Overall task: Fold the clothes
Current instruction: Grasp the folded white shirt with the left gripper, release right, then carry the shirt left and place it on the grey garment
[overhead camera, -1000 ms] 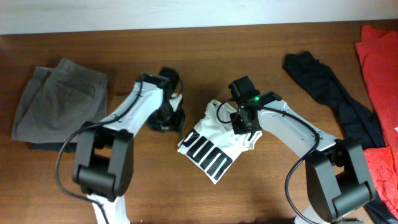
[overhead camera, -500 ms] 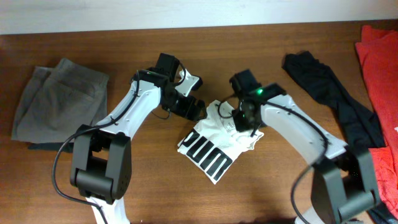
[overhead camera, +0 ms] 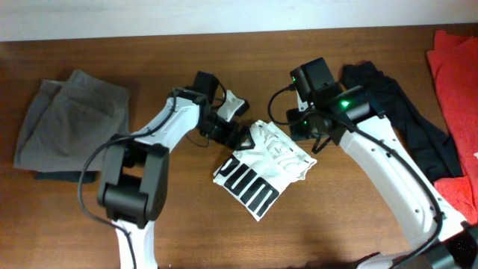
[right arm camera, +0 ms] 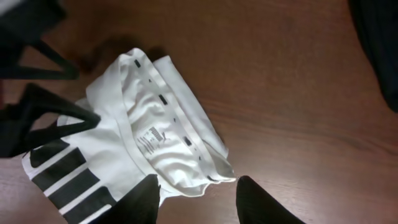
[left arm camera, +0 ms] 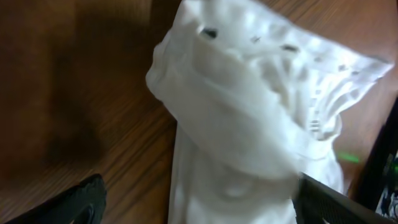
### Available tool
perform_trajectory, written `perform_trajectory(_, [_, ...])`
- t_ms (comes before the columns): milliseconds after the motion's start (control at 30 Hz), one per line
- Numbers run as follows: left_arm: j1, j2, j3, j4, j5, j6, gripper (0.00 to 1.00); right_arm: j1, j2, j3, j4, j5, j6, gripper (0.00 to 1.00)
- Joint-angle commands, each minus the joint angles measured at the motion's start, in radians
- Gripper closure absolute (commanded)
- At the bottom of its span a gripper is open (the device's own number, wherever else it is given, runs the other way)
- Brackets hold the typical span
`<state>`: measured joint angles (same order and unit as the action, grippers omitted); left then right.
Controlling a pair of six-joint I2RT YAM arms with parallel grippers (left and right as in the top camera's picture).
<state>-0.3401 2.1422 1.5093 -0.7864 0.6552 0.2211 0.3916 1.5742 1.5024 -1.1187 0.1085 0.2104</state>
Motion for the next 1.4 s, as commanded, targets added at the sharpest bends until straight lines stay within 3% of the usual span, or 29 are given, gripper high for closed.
perform_trajectory(0, [-0.004, 0.051, 0.008, 0.005, 0.068, 0.02, 0.07, 0.0, -0.045, 0.019, -0.006, 0.024, 0.008, 0.55])
perform_trajectory(133, [-0.021, 0.082, 0.008, 0.005, 0.122, 0.02, 0.11, 0.0, -0.059, 0.019, -0.016, 0.024, 0.008, 0.55])
perform_trajectory(333, [-0.074, 0.12, 0.008, 0.016, 0.129, 0.02, 0.32, 0.0, -0.064, 0.019, -0.038, 0.024, 0.008, 0.55])
perform_trajectory(433, [-0.082, 0.138, 0.008, 0.024, 0.107, 0.019, 0.55, 0.0, -0.065, 0.02, -0.057, 0.024, 0.008, 0.56])
perform_trajectory(467, [-0.082, 0.138, 0.008, 0.029, 0.104, 0.02, 0.67, 0.0, -0.065, 0.02, -0.061, 0.025, 0.008, 0.56])
perform_trajectory(500, [-0.078, 0.138, 0.009, 0.037, 0.101, 0.02, 0.88, 0.0, -0.065, 0.02, -0.064, 0.025, 0.008, 0.55])
perform_trajectory(567, [-0.068, 0.137, 0.022, 0.042, 0.086, 0.019, 0.99, 0.0, -0.065, 0.02, -0.065, 0.025, 0.008, 0.56])
perform_trajectory(800, [-0.006, 0.105, 0.17, -0.082, -0.058, 0.019, 0.99, 0.0, -0.071, 0.02, -0.083, 0.044, 0.008, 0.56])
perform_trajectory(1000, [0.106, 0.01, 0.377, -0.265, -0.314, -0.022, 0.99, 0.0, -0.091, 0.02, -0.083, 0.054, 0.008, 0.56])
perform_trajectory(1167, [0.198, -0.048, 0.423, -0.277, -0.546, -0.041, 0.99, 0.0, -0.103, 0.02, -0.093, 0.06, 0.008, 0.56])
perform_trajectory(1367, [0.344, -0.087, 0.435, -0.261, -0.603, -0.041, 0.99, 0.0, -0.109, 0.02, -0.117, 0.061, 0.008, 0.57])
